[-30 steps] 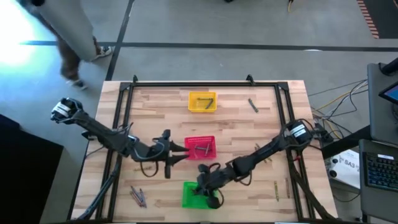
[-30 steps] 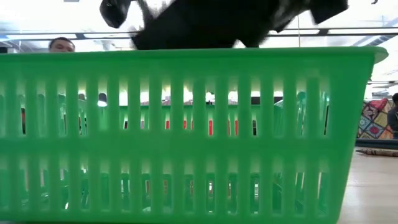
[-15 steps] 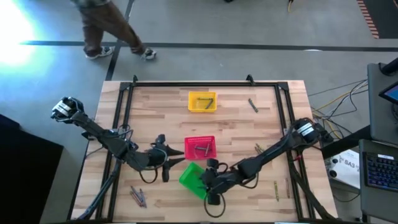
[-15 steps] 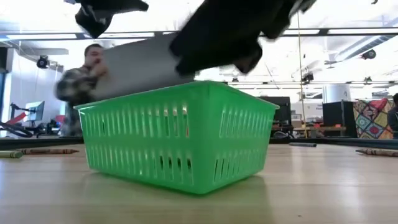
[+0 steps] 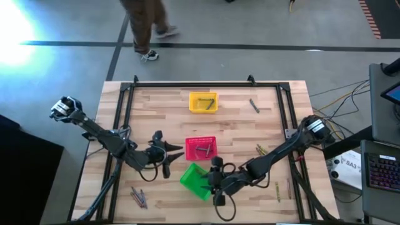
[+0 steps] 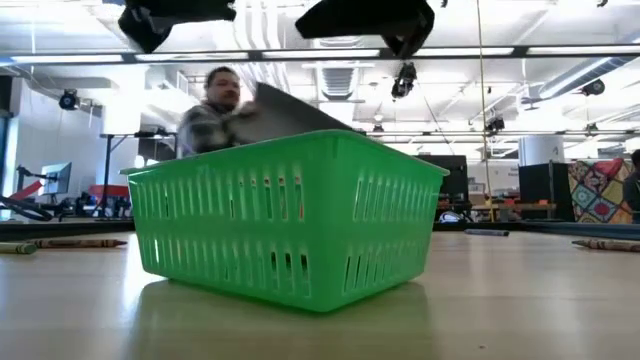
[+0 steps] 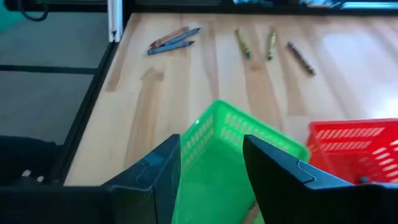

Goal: Sort crayons
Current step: Adjust the green bin

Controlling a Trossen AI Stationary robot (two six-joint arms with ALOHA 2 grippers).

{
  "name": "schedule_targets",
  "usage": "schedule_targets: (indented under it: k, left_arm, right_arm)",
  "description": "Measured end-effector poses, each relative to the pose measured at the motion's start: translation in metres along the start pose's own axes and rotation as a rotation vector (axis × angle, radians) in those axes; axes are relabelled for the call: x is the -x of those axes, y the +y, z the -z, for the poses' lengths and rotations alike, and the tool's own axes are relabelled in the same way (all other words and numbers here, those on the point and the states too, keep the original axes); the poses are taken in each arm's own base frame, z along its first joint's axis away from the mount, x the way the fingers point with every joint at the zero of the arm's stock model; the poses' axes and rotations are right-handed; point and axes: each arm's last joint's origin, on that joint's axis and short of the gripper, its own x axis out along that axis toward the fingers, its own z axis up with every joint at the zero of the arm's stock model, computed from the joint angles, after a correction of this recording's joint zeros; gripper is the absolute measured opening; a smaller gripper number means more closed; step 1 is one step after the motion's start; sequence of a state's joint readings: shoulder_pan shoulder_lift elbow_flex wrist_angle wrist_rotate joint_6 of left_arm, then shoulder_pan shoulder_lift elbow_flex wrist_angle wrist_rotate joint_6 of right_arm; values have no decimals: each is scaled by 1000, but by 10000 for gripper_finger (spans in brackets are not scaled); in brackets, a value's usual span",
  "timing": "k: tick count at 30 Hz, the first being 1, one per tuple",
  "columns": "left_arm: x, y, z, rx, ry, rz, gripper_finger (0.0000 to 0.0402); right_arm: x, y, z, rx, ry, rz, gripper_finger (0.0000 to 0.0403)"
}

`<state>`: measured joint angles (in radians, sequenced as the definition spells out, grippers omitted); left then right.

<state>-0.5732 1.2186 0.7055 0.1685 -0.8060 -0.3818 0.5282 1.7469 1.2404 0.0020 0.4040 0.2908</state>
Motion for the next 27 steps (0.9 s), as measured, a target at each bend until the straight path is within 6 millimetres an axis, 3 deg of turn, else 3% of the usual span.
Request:
schedule_targets:
  k: [6, 12, 20, 24, 27]
  left_arm:
    - [3, 3, -10, -76, -21, -10, 87]
    - [4, 13, -9, -128, 31, -55, 87]
    - [10, 35, -3, -92, 75, -231, 87]
    - [5, 38, -3, -74, 102, -203, 87]
    - [-6, 41, 1, -70, 190, -118, 87]
  right_arm:
    - [12, -10, -14, 54, -55, 76, 155]
    - [37, -44, -30, 46, -115, 195, 150]
    - [89, -120, 17, -95, -51, 338, 150]
    - [115, -152, 40, -250, -54, 405, 150]
    - [125, -165, 44, -324, -69, 337, 150]
